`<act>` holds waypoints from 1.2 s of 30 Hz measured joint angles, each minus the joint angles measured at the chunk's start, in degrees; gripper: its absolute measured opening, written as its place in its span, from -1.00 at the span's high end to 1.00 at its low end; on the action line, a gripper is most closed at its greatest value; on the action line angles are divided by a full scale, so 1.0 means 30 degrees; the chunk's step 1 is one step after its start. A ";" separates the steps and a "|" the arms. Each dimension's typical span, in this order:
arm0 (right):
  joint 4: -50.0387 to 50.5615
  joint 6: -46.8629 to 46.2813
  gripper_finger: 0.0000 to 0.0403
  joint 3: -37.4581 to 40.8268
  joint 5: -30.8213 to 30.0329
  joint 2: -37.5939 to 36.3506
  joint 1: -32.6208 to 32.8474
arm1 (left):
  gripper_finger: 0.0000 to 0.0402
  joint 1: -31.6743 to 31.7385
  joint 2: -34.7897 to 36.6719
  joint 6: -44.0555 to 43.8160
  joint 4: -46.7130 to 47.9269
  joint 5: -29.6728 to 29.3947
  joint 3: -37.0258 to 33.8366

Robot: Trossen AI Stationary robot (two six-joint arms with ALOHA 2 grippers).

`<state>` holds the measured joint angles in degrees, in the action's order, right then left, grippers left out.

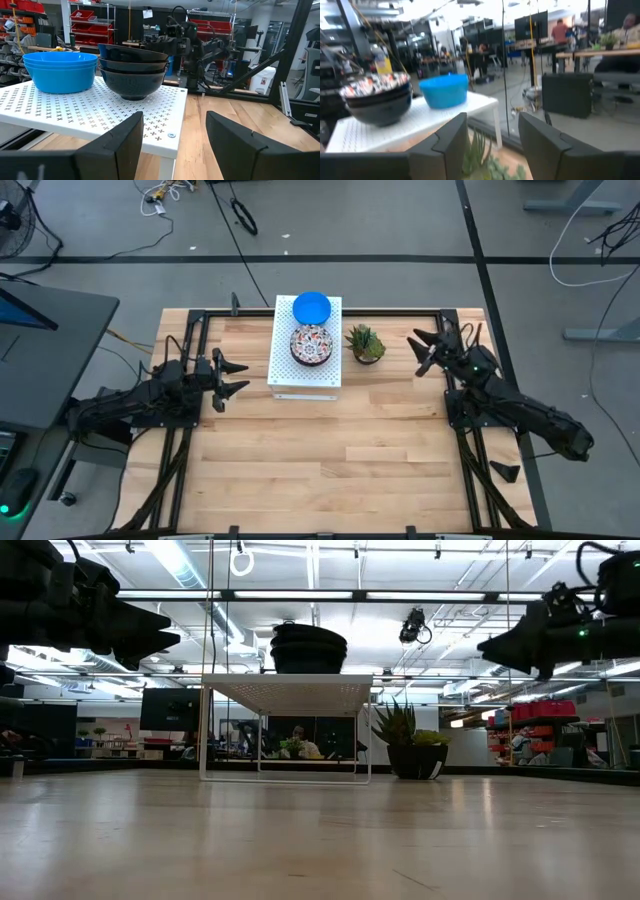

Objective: Pick & Place Mini bowls
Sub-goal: Return to Home Position

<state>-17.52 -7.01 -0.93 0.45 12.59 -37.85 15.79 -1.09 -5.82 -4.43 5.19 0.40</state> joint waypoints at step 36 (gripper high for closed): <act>-0.0554 0.0015 0.10 -0.0058 0.0007 -0.4106 0.0003 | -0.10 -0.0002 -0.0002 0.0000 0.0002 -0.0007 0.0000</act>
<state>-19.18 -6.96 -1.10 0.47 0.27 -37.84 15.78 -1.09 -5.82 -4.43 5.17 0.40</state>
